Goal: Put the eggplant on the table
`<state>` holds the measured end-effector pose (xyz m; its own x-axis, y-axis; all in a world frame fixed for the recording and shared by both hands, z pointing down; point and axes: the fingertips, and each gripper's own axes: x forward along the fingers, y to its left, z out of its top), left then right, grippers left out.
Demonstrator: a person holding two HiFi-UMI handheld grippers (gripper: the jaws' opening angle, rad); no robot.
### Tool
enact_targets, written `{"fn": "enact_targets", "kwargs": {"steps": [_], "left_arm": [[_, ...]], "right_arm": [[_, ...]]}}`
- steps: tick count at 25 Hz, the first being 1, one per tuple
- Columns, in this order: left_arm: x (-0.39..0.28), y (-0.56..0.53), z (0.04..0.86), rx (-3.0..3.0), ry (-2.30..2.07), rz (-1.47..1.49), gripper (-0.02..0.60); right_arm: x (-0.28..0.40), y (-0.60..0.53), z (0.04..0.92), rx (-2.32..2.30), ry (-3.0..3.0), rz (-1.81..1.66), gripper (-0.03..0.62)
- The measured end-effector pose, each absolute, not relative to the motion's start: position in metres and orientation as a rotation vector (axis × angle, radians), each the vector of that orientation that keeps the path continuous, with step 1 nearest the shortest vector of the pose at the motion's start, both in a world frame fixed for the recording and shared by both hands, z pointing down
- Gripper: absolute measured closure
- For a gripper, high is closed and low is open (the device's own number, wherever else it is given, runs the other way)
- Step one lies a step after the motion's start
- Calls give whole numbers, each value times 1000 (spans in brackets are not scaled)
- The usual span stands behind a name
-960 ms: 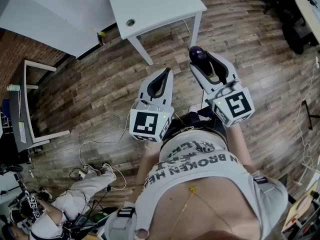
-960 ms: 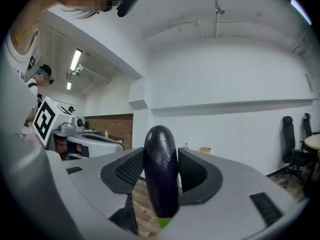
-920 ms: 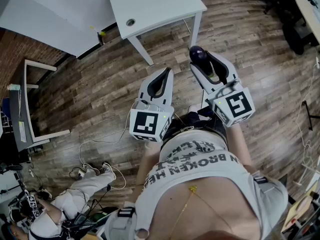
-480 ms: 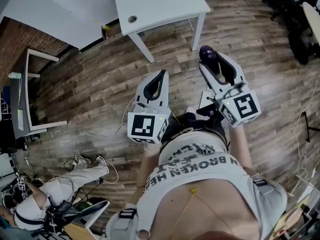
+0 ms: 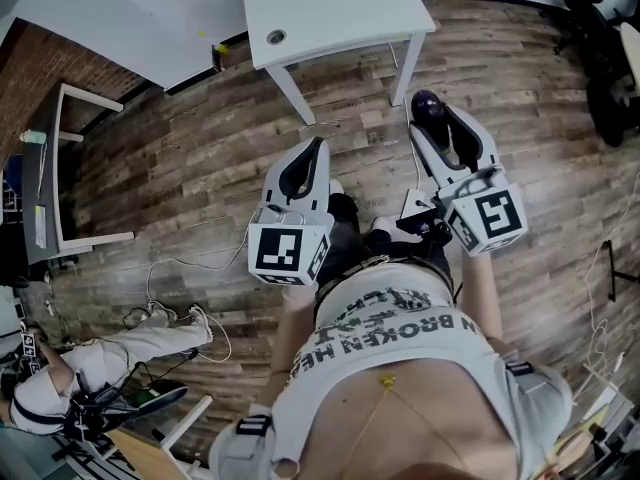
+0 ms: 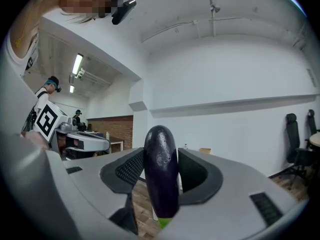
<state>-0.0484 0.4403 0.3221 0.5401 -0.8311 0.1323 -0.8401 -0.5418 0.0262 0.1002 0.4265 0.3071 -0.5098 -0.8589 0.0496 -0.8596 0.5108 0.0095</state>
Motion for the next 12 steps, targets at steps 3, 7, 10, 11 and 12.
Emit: {"fn": "enact_targets", "kwargs": {"steps": [3, 7, 10, 11, 12], "left_arm": [[-49, 420, 322, 2697, -1422, 142, 575], [-45, 388, 324, 2729, -1327, 123, 575], [-48, 360, 323, 2757, -1275, 123, 575], [-51, 350, 323, 2764, -1260, 124, 575], [-54, 341, 324, 2769, -1245, 126, 575]], "right_arm": [[93, 411, 308, 1545, -2684, 32, 384], [85, 384, 308, 1576, -2662, 34, 384], [77, 361, 307, 1603, -2643, 37, 384], [74, 354, 306, 1611, -2639, 36, 384], [70, 346, 306, 1618, -2635, 35, 384]]}}
